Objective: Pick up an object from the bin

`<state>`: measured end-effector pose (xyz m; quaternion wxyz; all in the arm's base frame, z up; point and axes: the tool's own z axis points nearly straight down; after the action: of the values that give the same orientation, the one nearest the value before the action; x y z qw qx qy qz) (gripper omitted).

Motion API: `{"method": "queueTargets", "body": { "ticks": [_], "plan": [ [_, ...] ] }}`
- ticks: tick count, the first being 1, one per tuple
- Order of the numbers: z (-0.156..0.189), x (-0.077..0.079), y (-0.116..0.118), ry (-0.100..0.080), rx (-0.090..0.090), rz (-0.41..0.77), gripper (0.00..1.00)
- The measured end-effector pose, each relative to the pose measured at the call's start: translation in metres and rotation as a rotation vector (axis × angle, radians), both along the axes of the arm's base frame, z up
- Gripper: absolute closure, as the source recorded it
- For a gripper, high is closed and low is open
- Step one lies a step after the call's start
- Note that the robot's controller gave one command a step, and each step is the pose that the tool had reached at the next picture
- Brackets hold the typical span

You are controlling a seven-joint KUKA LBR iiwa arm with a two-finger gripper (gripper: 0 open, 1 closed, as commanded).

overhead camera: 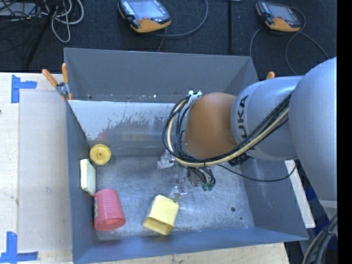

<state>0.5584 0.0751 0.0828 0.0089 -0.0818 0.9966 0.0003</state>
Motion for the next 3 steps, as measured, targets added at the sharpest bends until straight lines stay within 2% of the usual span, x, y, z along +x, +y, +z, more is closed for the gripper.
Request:
{"method": "queueTargets", "body": {
  "ticks": [1,2,3],
  "plan": [
    [0.004,-0.013,0.001,-0.043,0.001,-0.030,0.00],
    [-0.003,-0.022,0.002,0.012,-0.004,0.006,1.00],
    [-0.006,-0.024,0.003,0.015,-0.002,0.006,0.00]
  ]
}}
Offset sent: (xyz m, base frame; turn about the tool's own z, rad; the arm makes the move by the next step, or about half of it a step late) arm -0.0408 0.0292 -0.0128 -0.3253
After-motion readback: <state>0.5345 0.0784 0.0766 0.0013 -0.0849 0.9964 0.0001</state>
